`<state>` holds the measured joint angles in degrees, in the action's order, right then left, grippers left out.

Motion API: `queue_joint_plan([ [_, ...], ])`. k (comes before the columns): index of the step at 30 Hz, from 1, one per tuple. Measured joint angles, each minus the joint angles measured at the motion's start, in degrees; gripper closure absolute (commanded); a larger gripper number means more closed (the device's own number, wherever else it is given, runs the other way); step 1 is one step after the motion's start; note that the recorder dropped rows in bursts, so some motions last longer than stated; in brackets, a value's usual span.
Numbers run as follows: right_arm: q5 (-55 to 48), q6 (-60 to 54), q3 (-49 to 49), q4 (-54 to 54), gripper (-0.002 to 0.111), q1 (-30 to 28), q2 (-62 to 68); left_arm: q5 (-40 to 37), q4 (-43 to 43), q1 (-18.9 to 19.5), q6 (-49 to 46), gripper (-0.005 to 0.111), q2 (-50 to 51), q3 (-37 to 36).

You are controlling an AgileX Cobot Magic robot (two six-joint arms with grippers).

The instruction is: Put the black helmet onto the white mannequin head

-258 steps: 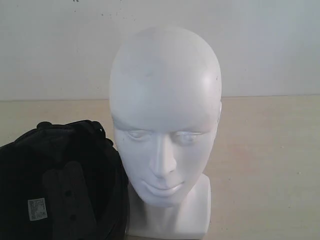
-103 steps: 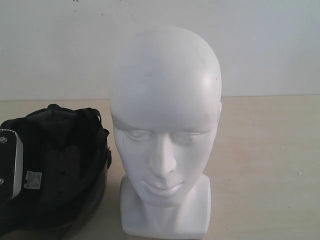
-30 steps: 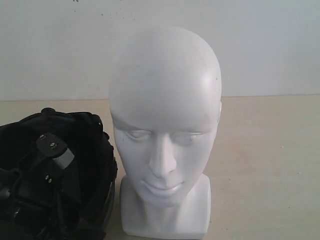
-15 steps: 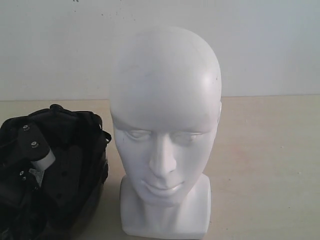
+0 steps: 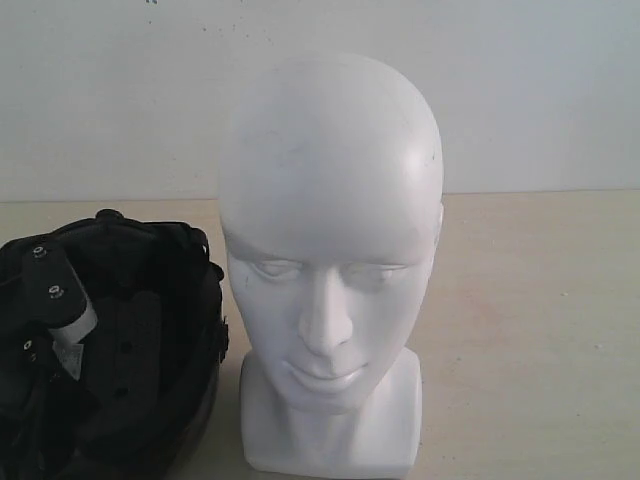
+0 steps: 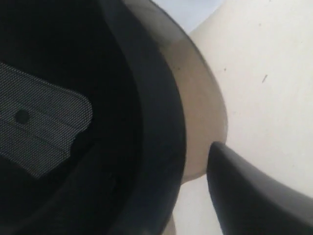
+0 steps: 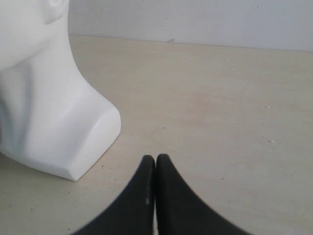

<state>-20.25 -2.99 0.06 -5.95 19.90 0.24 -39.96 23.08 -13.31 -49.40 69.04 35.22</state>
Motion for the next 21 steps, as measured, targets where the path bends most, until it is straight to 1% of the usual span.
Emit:
queue_joint_plan([
  [2,0.00,0.00,0.00,0.00,0.108,0.00,0.00,0.00,-5.96,0.00,2.82,0.051,0.00,0.00],
  [6,0.00,0.06,0.00,0.00,0.108,0.00,0.00,0.02,-20.28,0.00,12.79,0.055,-0.48,0.00],
  [9,0.00,0.06,0.00,0.00,0.108,0.00,0.00,0.16,-26.15,0.00,15.72,0.055,-3.51,0.00],
  [13,0.00,0.06,0.00,0.00,0.108,0.00,0.00,0.70,-28.60,0.00,16.08,0.055,-8.83,0.00],
  [16,0.00,0.06,0.00,0.00,0.108,0.00,0.00,1.49,-28.67,0.00,16.38,0.055,-12.88,0.00],
  [19,0.00,0.06,0.00,0.00,0.108,0.00,0.00,3.71,-24.65,0.00,16.38,0.051,-16.54,0.00],
  [21,0.00,0.06,0.00,0.00,0.108,0.00,0.00,5.20,-21.59,0.00,16.27,0.044,-17.88,0.00],
])
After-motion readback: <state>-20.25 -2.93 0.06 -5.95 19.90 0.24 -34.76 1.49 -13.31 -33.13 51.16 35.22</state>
